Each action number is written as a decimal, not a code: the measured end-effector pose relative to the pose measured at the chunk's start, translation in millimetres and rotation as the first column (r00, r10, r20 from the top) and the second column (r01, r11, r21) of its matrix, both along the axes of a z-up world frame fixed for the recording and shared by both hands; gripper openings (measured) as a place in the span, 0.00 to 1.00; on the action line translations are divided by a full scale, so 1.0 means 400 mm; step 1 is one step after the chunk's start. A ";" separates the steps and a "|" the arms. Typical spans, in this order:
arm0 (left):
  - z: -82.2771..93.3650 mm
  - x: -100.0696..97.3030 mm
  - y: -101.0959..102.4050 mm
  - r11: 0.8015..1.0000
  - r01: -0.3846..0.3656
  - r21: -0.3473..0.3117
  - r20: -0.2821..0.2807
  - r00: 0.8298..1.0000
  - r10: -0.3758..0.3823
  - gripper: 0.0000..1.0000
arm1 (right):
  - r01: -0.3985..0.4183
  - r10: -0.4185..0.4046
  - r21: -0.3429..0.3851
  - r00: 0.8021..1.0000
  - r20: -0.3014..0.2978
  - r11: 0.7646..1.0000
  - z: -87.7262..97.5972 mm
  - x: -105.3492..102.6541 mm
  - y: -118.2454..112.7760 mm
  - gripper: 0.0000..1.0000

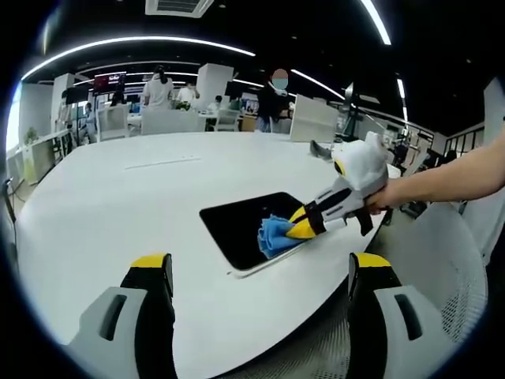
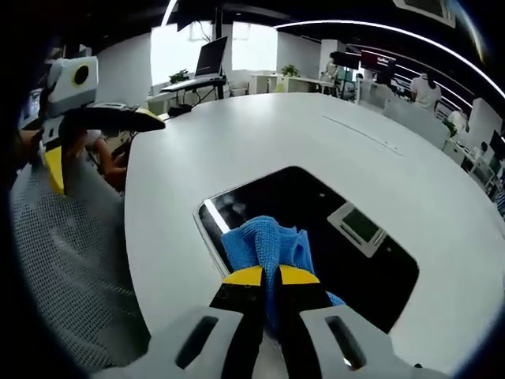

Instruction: Wipe the mirror surface with the cleaning cloth until all visible marks leave the cleaned area.

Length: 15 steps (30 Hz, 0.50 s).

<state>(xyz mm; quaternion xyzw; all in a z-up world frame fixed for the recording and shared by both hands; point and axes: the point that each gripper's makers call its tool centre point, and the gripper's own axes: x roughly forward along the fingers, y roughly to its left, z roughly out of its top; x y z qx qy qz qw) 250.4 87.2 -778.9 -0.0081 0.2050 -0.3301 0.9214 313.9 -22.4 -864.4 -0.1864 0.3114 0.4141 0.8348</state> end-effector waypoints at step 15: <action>0.001 -0.001 -0.005 1.000 0.013 -0.003 0.000 1.000 -0.013 0.91 | -0.019 0.019 0.010 1.000 -0.002 1.000 0.001 0.004 0.072 0.00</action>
